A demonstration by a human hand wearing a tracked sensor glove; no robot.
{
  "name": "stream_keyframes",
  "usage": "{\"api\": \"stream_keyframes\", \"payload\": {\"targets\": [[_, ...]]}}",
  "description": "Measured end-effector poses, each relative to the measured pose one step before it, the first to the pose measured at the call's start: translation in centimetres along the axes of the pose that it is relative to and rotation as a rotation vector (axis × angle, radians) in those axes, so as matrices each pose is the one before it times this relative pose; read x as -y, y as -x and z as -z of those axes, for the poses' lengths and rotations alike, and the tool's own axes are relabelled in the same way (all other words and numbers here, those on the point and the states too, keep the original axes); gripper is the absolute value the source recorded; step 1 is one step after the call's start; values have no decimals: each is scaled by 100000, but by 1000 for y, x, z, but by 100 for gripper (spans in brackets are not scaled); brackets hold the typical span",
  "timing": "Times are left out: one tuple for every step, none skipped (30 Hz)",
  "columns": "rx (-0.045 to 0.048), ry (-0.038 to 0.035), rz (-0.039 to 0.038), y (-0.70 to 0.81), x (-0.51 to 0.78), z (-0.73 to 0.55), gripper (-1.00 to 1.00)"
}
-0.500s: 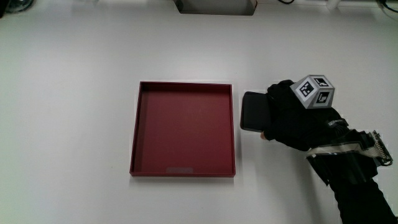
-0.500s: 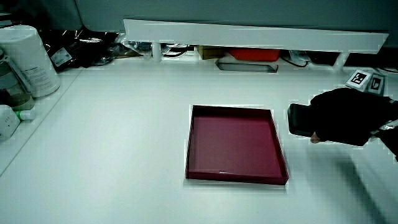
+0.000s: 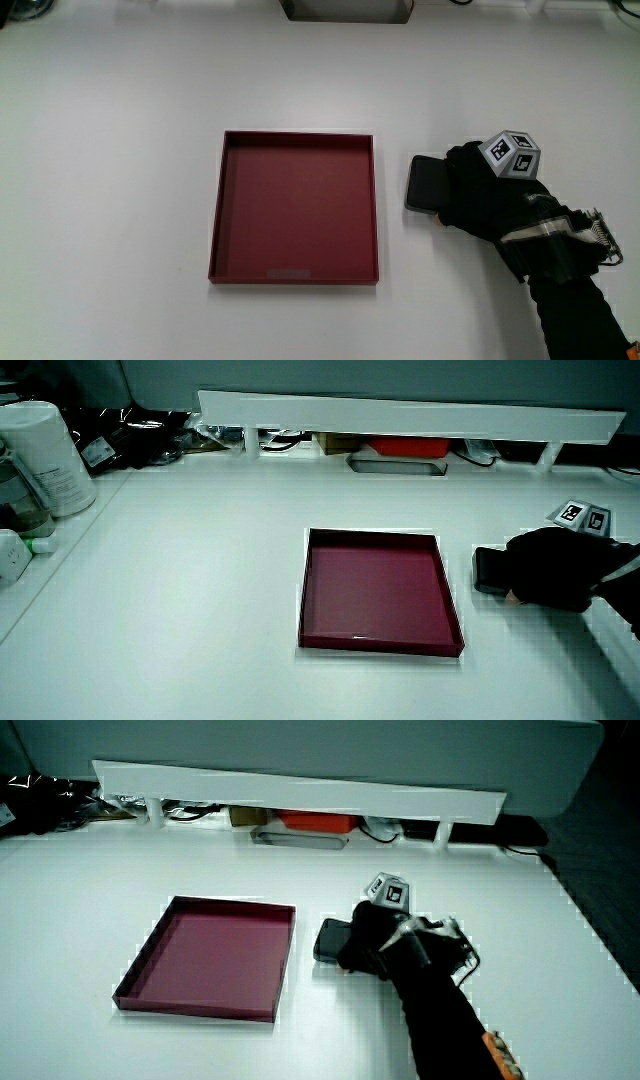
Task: Place battery on desk
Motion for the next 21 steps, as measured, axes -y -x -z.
{"api": "stream_keyframes", "payload": {"targets": [[-494, -48, 26, -249, -179, 175, 0], [-531, 583, 448, 38, 82, -53, 0], [630, 136, 593, -100, -103, 63, 0], [-719, 737, 301, -124, -135, 117, 0], [186, 299, 253, -61, -47, 62, 0], [-522, 990, 599, -185, -134, 139, 0], [223, -485, 454, -135, -37, 96, 0], [-1824, 1011, -1069, -15, 55, 55, 0], [937, -563, 2005, -382, -310, 269, 0], [-539, 742, 155, -1, 54, 60, 0], [889, -884, 559, -47, -6, 46, 0], [-1923, 1596, -378, -229, -104, 44, 0], [-207, -392, 158, 119, 128, -147, 0], [1409, -676, 1232, -120, -191, 39, 0], [-743, 1418, 26, -82, -78, 32, 0], [-610, 1152, 378, 162, 201, -114, 0], [274, 177, 1160, -385, -374, 242, 0], [1795, 247, 556, -44, -74, 79, 0], [-755, 1464, -1047, 454, 470, -223, 0], [-54, 531, 146, -169, -190, 177, 0], [706, 575, 590, -70, -40, 100, -6]]}}
